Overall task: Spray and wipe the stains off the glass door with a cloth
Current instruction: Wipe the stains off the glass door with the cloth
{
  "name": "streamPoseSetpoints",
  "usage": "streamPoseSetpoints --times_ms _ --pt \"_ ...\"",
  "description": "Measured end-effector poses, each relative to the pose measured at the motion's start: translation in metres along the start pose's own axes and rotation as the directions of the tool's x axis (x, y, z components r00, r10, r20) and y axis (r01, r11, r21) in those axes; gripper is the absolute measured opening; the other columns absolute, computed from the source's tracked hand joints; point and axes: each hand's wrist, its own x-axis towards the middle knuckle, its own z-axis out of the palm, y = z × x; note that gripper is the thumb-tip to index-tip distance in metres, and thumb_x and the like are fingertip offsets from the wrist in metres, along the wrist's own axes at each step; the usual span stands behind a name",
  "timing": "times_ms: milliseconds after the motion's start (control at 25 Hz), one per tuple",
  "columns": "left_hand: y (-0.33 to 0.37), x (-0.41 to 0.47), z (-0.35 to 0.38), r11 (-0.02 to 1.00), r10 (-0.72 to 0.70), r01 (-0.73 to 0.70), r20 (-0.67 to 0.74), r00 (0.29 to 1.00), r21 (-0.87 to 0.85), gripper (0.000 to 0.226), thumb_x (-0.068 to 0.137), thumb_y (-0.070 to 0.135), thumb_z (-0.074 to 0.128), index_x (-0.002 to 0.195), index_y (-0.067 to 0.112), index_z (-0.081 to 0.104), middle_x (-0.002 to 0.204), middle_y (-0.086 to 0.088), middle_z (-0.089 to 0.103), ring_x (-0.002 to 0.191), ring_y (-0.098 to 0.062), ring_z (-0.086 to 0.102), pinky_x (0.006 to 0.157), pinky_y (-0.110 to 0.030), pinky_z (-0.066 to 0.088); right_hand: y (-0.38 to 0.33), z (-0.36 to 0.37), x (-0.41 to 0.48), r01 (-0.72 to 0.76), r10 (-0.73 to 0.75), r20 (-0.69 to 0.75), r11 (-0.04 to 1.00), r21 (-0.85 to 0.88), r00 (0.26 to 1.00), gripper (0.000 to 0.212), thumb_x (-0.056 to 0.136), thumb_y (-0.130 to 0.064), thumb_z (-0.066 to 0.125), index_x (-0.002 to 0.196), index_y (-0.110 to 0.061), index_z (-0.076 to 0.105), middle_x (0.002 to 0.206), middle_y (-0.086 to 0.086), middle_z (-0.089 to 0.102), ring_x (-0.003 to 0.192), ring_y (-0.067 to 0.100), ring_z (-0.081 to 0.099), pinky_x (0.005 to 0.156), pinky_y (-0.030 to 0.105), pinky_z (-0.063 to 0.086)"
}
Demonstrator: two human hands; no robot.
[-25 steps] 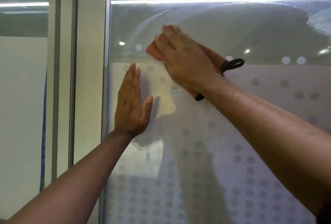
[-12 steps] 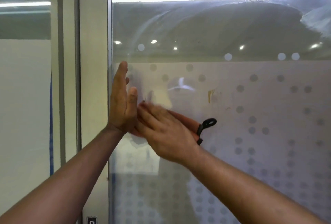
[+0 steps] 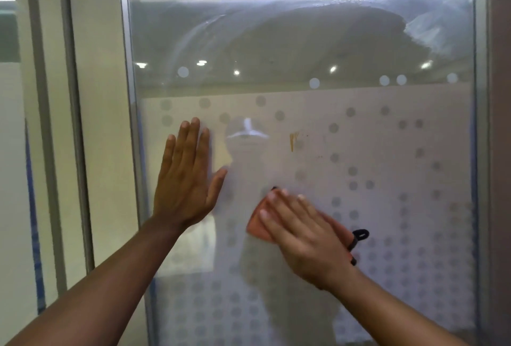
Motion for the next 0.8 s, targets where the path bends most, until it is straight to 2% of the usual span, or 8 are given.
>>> streamPoseSetpoints --times_ms 80,160,280,360,440,520,640,800 --pt "-0.004 -0.001 0.005 1.000 0.003 -0.003 -0.004 1.000 0.016 0.083 0.112 0.055 0.036 0.174 0.004 0.013 0.184 -0.020 0.009 0.172 -0.036 0.008 0.138 -0.059 0.015 0.036 -0.015 -0.007 -0.213 0.210 -0.071 0.977 -0.033 0.975 0.063 0.099 -0.003 0.064 0.160 -0.009 0.049 0.173 0.022 0.033 0.160 0.042 0.033 0.124 0.064 0.036" --pt "-0.005 -0.003 0.008 1.000 0.000 0.000 0.001 1.000 0.016 0.084 0.112 0.056 0.034 0.174 0.005 0.011 0.184 -0.018 0.007 0.172 -0.035 0.006 0.139 -0.058 0.014 0.071 -0.030 -0.012 -0.439 0.432 -0.136 0.898 -0.025 0.891 0.060 0.099 -0.008 0.060 0.158 -0.006 0.050 0.170 0.026 0.035 0.158 0.046 0.035 0.120 0.065 0.039" --pt "-0.004 -0.003 0.009 1.000 -0.002 0.002 0.007 1.000 0.025 0.085 0.112 0.056 0.035 0.175 0.006 0.010 0.184 -0.019 0.006 0.172 -0.035 0.006 0.139 -0.058 0.013 0.122 -0.055 -0.013 -0.682 0.675 -0.209 0.730 0.046 0.708 0.063 0.102 -0.015 0.050 0.163 -0.006 0.041 0.173 0.026 0.028 0.159 0.047 0.031 0.125 0.062 0.036" --pt "-0.004 -0.002 0.007 1.000 0.000 0.000 0.005 1.000 0.031 0.084 0.112 0.057 0.033 0.174 0.005 0.010 0.184 -0.019 0.007 0.172 -0.035 0.006 0.139 -0.058 0.013 0.153 -0.072 -0.006 -0.801 0.805 -0.252 0.580 0.149 0.536 0.064 0.105 -0.020 0.049 0.167 -0.011 0.034 0.177 0.021 0.020 0.162 0.043 0.026 0.127 0.059 0.033" --pt "-0.002 -0.003 0.007 0.999 -0.006 0.006 0.001 1.000 0.033 0.084 0.112 0.059 0.030 0.174 0.005 0.012 0.184 -0.019 0.008 0.172 -0.036 0.007 0.139 -0.057 0.012 0.173 -0.085 0.003 -0.868 0.895 -0.252 0.429 0.252 0.369 0.066 0.108 -0.027 0.047 0.169 -0.016 0.027 0.180 0.014 0.011 0.166 0.034 0.019 0.131 0.053 0.029" --pt "-0.001 -0.003 0.007 1.000 -0.010 0.010 -0.004 1.000 0.029 0.085 0.112 0.060 0.028 0.174 0.004 0.012 0.184 -0.020 0.008 0.172 -0.036 0.007 0.140 -0.056 0.011 0.178 -0.089 0.013 -0.891 0.930 -0.233 0.346 0.295 0.284 0.066 0.111 -0.034 0.043 0.170 -0.016 0.022 0.181 0.011 0.004 0.167 0.029 0.012 0.133 0.049 0.023" --pt "0.000 -0.003 0.007 0.999 -0.007 0.007 -0.005 1.000 0.035 0.086 0.111 0.061 0.026 0.174 0.003 0.014 0.184 -0.020 0.009 0.172 -0.037 0.009 0.139 -0.057 0.011 0.171 -0.086 0.033 -0.889 0.923 -0.240 0.363 0.281 0.300 0.065 0.113 -0.042 0.036 0.170 -0.014 0.022 0.181 0.012 0.004 0.168 0.029 0.009 0.134 0.047 0.019" --pt "0.003 -0.001 0.004 0.999 -0.003 0.003 0.001 1.000 0.048 0.086 0.112 0.061 0.026 0.173 0.001 0.015 0.183 -0.022 0.010 0.171 -0.039 0.010 0.139 -0.058 0.013 0.137 -0.071 0.077 -0.801 0.830 -0.259 0.551 0.235 0.494 0.061 0.114 -0.036 0.038 0.168 -0.010 0.029 0.179 0.018 0.015 0.166 0.037 0.017 0.133 0.050 0.024"
